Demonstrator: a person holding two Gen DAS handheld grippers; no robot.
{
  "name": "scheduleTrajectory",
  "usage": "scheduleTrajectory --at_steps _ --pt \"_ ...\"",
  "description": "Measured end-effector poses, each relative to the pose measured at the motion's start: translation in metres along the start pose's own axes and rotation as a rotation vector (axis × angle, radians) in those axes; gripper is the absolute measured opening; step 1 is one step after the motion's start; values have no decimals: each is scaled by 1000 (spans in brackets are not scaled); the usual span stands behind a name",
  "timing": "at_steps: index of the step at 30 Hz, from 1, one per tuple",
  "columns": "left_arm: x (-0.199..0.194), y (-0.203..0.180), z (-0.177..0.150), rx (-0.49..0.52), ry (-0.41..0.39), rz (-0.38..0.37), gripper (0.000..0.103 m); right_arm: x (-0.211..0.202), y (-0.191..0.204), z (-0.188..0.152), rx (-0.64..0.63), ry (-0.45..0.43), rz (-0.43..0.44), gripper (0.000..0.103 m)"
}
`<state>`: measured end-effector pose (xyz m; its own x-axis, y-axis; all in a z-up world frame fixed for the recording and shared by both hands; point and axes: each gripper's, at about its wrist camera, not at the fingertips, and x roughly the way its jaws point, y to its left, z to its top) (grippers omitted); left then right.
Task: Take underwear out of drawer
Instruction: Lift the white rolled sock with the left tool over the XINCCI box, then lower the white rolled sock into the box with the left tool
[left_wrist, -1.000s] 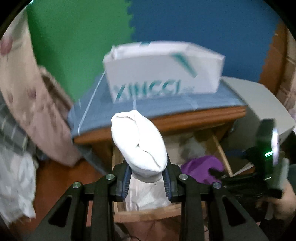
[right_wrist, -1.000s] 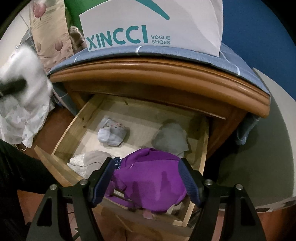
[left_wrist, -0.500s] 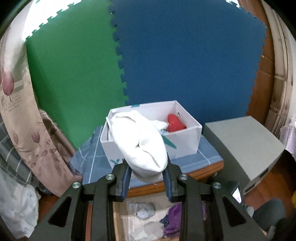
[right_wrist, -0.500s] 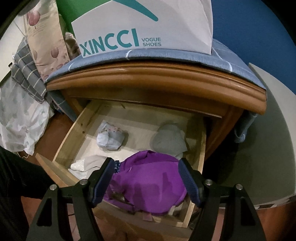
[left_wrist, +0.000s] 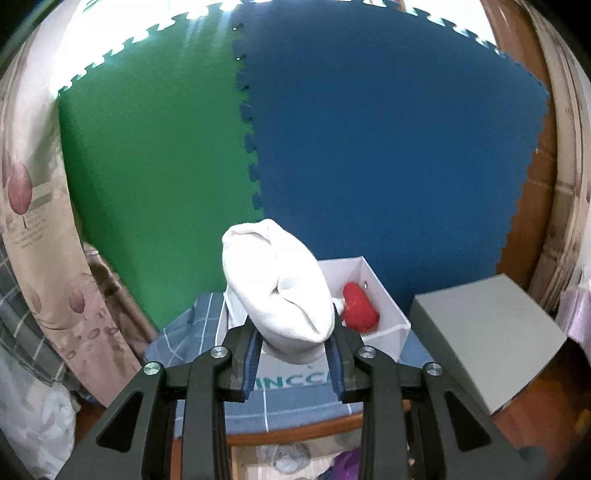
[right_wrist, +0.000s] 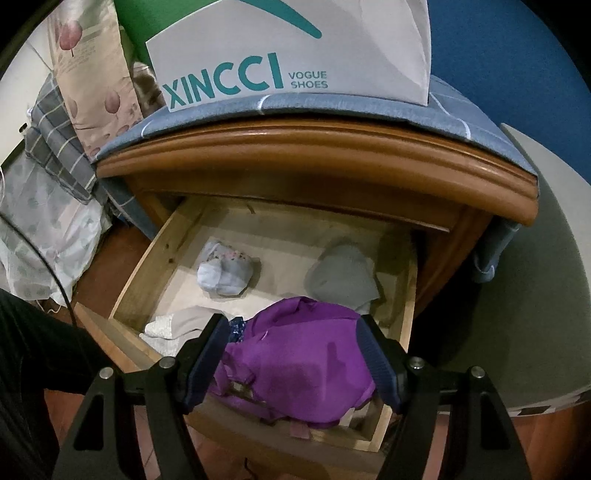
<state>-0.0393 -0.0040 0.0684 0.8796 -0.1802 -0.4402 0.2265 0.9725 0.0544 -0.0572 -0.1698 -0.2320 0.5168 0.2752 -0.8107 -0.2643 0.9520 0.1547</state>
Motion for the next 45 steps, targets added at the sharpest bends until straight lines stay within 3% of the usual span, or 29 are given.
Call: scheduleTrajectory --at_steps 10,18,28,45 --pt "39 16 43 -74 42 1 28 0 3 1 -11 -6 12 73" --pt "82 32 54 -195 126 -17 28 -2 8 2 -31 -12 16 73" --pt "136 29 54 -166 215 52 28 -4 9 3 -21 -14 44 73" --pt "245 24 43 -161 367 89 28 1 15 1 17 20 123 73"
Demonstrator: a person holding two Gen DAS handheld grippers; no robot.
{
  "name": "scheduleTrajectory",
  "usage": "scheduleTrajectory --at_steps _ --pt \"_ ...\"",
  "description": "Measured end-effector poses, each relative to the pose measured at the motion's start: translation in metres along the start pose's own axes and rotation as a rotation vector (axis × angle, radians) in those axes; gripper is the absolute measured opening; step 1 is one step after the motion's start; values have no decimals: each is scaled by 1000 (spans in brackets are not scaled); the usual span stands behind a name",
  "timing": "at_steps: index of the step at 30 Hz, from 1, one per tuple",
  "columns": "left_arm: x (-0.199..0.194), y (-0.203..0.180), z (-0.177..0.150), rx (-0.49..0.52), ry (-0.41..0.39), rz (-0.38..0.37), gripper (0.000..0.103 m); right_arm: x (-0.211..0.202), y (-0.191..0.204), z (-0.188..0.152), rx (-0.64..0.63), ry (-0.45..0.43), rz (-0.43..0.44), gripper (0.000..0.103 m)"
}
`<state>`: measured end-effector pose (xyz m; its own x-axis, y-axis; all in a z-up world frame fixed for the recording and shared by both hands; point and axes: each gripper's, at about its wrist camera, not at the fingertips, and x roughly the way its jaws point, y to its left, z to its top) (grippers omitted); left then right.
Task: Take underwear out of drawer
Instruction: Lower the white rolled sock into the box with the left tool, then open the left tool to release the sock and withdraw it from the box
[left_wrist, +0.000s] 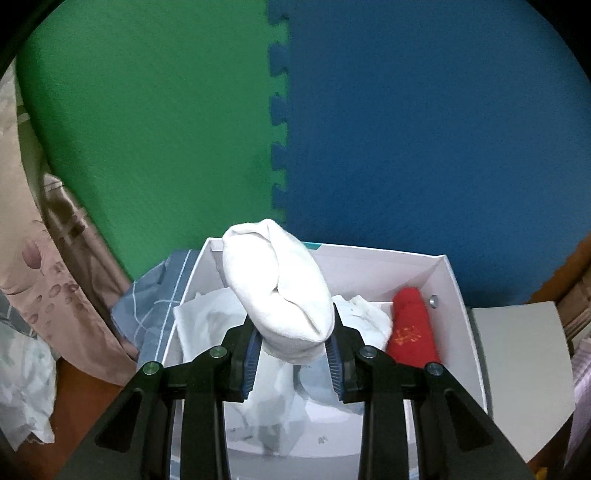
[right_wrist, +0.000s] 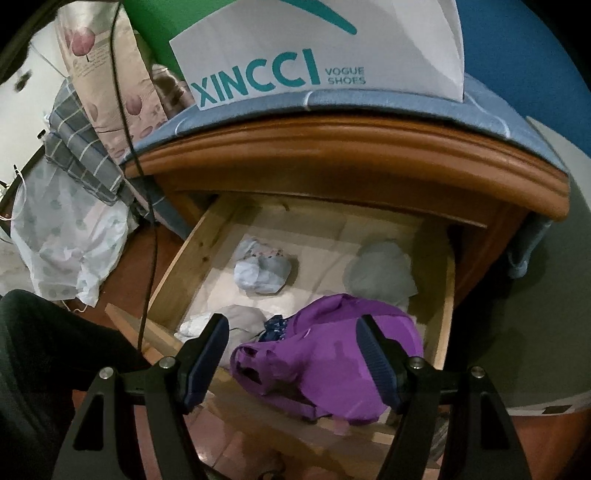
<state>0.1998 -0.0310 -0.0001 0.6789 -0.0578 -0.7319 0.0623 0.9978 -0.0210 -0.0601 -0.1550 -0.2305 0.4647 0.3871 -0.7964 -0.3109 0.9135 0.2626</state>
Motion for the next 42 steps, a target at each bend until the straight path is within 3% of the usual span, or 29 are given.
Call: scheduleTrajectory --at_steps 16,42 --pt "82 -13 9 -33 146 65 28 -1 1 -3 30 19 65 73" --pt "115 -13 12 -28 215 100 28 3 0 -7 27 44 82 73"
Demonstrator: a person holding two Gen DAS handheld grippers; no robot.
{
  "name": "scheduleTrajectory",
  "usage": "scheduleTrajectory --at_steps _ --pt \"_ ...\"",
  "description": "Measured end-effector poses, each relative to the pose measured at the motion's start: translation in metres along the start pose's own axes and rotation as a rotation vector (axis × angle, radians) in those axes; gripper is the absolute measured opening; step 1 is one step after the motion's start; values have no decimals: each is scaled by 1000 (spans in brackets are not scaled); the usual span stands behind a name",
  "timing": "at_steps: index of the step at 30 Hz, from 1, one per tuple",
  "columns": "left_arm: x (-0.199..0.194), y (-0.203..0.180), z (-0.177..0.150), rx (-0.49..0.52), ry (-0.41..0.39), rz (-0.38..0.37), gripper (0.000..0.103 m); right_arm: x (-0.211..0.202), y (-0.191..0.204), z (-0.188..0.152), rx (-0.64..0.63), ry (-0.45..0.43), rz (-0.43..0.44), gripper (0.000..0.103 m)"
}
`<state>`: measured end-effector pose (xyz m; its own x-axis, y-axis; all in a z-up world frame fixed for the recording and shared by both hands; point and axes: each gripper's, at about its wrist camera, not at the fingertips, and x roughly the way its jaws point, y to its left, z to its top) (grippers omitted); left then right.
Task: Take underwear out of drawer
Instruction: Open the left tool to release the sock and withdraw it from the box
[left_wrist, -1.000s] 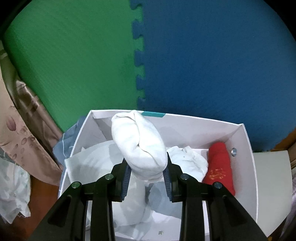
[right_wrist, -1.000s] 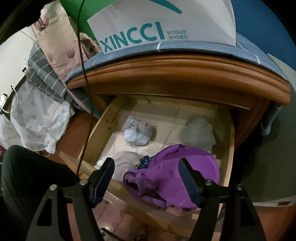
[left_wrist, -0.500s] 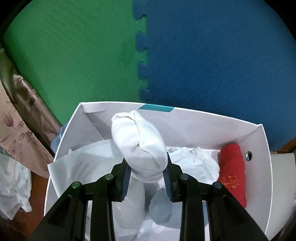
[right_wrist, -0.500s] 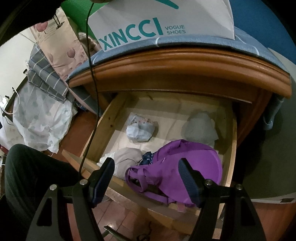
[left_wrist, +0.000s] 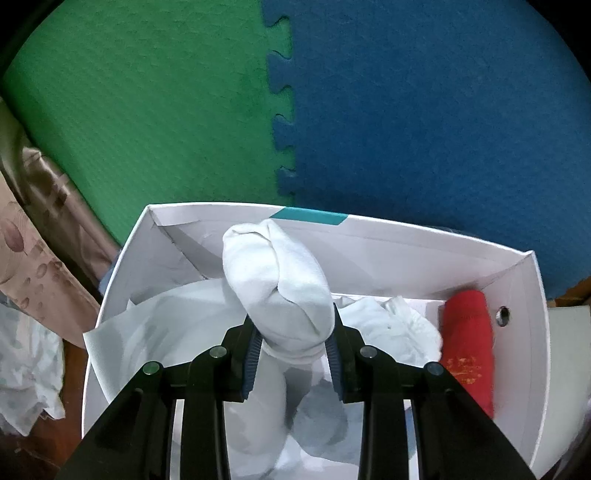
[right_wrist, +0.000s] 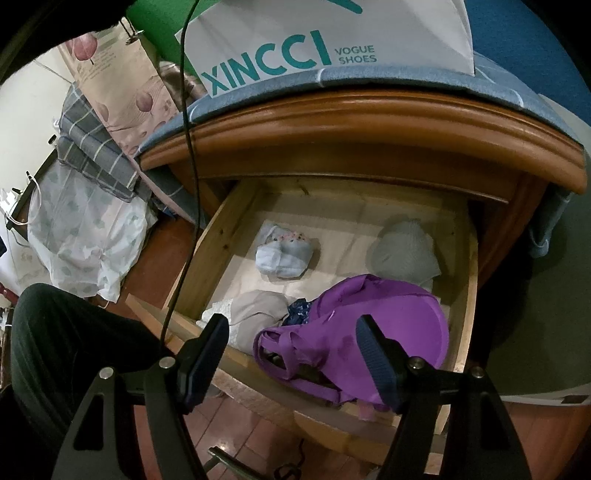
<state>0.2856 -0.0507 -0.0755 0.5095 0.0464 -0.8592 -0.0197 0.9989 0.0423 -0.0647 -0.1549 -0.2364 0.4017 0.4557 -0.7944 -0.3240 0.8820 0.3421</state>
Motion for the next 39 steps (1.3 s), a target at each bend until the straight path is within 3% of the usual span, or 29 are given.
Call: scheduleTrajectory --at_steps 28,39 --pt "16 7 1 -32 74 -25 31 -1 2 0 1 9 -1 73" --pt "23 7 1 -42 101 -20 39 -1 2 1 1 10 1 73"
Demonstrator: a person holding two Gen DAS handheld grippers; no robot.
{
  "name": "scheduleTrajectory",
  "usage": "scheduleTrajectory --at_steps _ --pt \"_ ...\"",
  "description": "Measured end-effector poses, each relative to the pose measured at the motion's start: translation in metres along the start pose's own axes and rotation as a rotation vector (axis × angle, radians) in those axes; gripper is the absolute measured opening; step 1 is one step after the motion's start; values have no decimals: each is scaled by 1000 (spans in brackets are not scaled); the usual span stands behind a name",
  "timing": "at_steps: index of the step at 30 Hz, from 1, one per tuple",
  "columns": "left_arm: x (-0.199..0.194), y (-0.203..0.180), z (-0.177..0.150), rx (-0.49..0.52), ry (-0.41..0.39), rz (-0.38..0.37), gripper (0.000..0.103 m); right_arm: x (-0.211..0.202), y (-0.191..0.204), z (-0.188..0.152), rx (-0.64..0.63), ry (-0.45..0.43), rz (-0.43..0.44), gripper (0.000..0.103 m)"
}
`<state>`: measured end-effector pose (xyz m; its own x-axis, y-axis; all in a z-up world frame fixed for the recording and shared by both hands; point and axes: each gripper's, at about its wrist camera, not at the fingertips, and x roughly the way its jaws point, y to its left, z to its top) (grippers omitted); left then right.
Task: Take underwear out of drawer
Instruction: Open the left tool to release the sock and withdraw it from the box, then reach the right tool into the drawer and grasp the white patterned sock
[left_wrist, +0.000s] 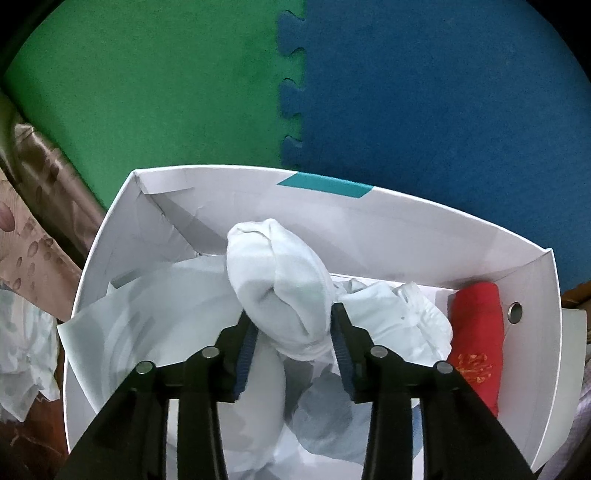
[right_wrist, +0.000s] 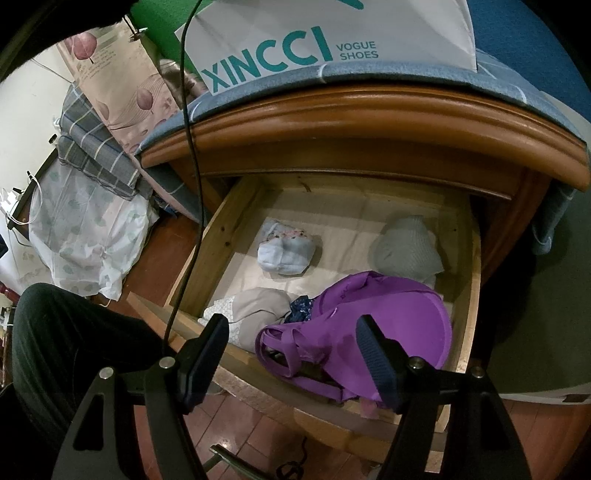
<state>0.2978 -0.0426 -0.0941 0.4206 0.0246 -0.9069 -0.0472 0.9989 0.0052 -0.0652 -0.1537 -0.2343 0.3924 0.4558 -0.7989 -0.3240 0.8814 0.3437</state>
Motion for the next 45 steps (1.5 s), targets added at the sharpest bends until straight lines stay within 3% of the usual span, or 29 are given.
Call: scheduleTrajectory --at_steps 1,3,5,9,10,14,17,21,24,27,30,34,38,45 --pt "-3 2 -1 -10 -18 2 41 0 0 0 1 0 -3 73" --pt "-14 8 -1 -28 -66 -12 57 -1 -1 0 7 0 -7 73" --pt "-28 14 -5 -43 -99 -26 58 -2 -4 1 20 -5 -13 73" --pt "-79 32 -29 -36 -187 -133 59 -11 -19 3 81 -46 -32 73" --pt "-101 38 -46 -13 -237 -176 62 -14 -24 3 104 -55 -42 73" --pt "-178 53 -137 198 -462 -228 95 -17 -40 1 179 -68 -71 73" --pt "-200 68 -224 367 -542 -209 99 -15 -39 0 175 -61 -92 73" --pt "-177 98 -325 455 -497 -205 99 -2 -26 0 107 -25 -135 73" --pt "-124 124 -392 432 -344 -187 98 4 -25 -2 54 4 -183 73" --pt "-86 136 -430 434 -246 -182 96 8 -31 -4 65 21 -190 73" --pt "-77 128 -443 508 -253 -178 95 11 -33 -5 82 38 -131 73" --pt "-80 133 -437 464 -290 -246 95 29 -16 1 14 105 -139 73" --pt "-76 152 -430 347 -241 -286 95 60 38 16 -219 159 -197 73" --pt "-96 200 -423 152 -286 -358 95 134 114 45 -655 267 -244 73"
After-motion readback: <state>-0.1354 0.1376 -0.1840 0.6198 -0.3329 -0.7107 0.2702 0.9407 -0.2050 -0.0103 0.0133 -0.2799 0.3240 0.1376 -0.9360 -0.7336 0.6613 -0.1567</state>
